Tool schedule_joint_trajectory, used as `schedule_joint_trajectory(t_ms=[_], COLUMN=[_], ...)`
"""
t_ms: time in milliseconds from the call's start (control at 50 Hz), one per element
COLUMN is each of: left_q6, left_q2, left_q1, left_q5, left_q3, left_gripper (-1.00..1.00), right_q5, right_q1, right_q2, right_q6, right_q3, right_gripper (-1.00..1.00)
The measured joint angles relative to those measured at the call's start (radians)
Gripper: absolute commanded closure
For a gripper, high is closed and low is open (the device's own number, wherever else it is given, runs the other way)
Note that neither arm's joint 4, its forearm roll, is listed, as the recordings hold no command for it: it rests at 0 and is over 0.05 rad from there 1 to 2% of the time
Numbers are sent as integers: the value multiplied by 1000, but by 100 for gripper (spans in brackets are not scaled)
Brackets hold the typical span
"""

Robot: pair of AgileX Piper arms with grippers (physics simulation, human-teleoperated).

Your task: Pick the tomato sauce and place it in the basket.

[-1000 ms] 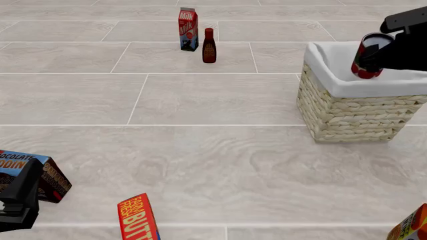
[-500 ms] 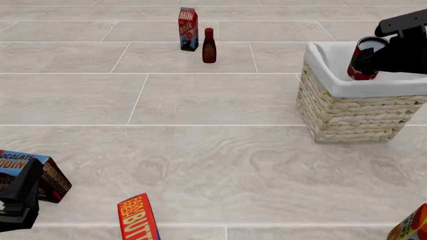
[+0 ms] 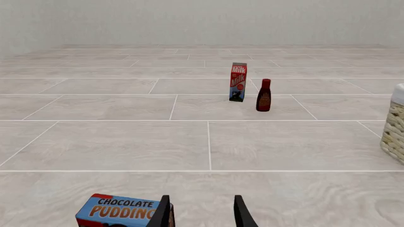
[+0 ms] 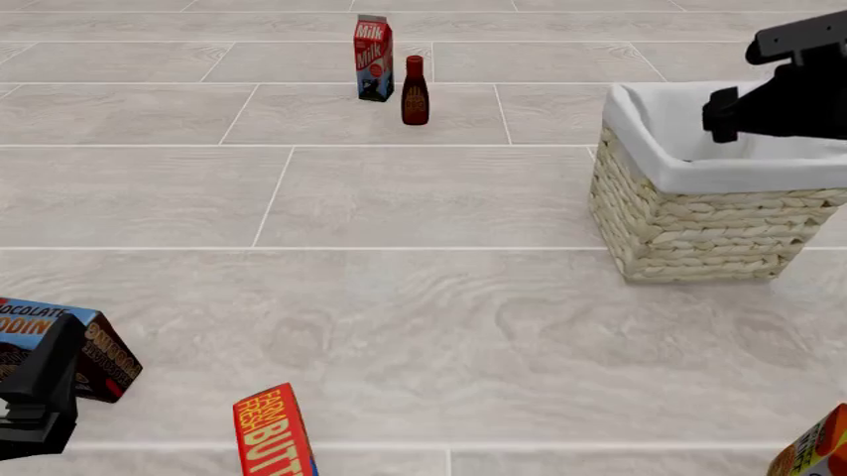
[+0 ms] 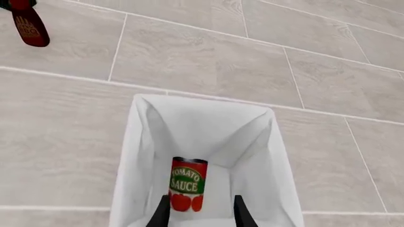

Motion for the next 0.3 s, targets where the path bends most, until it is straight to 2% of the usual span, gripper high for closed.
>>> schedule_joint_trajectory(t_ms=[300], left_q6=[0], left_q2=[0], left_q1=[0], left_q5=[0], left_q3=[0], left_gripper=[-100], right_q5=[29], right_q1=[1], right_q2=[-33], right_q6=[23], right_q3=[-8], right_gripper=[-100])
